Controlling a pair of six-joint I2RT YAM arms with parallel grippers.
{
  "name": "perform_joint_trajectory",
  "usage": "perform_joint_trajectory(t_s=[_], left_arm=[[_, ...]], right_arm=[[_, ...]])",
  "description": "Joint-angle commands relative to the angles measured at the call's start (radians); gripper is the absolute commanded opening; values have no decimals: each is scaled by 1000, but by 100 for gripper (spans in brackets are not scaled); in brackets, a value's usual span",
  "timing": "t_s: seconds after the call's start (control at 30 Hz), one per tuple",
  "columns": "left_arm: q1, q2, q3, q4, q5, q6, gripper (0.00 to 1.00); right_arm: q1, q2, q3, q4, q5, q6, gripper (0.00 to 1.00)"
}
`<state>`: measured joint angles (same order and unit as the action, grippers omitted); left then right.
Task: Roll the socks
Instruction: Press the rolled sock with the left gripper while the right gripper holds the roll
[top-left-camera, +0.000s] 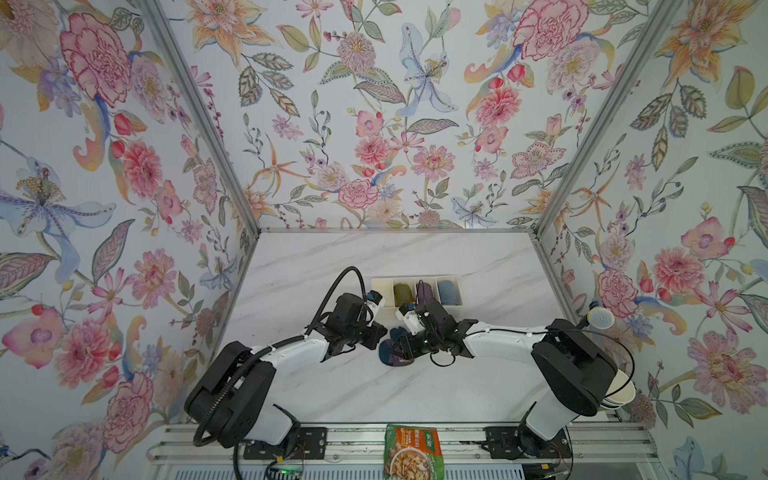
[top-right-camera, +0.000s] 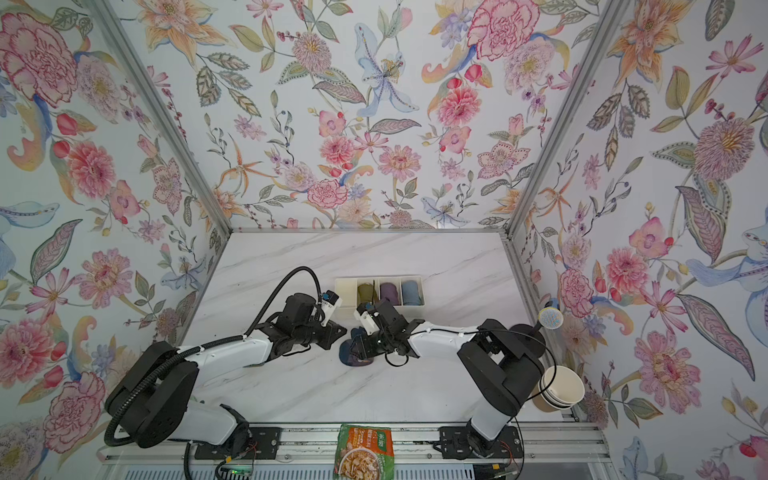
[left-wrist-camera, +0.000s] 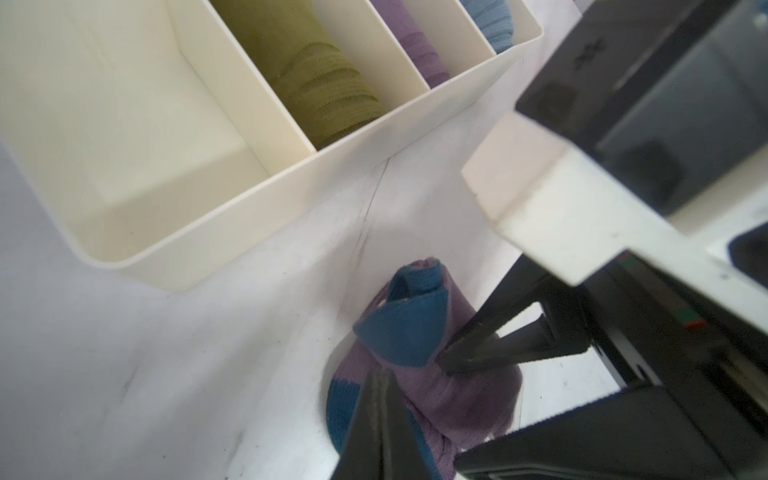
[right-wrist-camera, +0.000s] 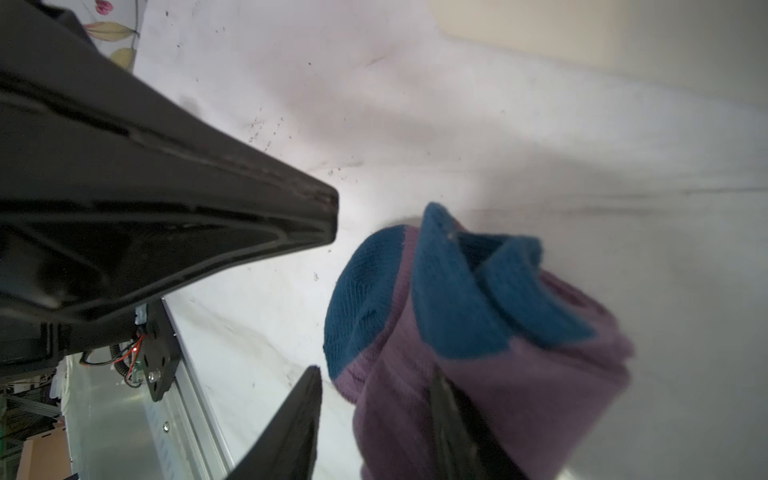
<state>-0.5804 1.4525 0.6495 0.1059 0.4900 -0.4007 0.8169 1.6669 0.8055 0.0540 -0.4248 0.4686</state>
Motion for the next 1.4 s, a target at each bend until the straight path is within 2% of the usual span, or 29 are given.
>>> perform_joint_trajectory(t_s=[0.0,0.5,0.73,1.37], left_arm=[[6,9,30,9,46,5,1],[-77,132,90,53,85,-19,1],[-84,183,95,57,55,-17,1],[-114,276,24,88,90,-39,0]], right_arm=[[-9,38,-69,-59,-23,19,47],[-36,33,-123,25,-69,24,49],[-38,38,-126,30,-72,24,49],[-43,27,-115,29,-55,24,49]])
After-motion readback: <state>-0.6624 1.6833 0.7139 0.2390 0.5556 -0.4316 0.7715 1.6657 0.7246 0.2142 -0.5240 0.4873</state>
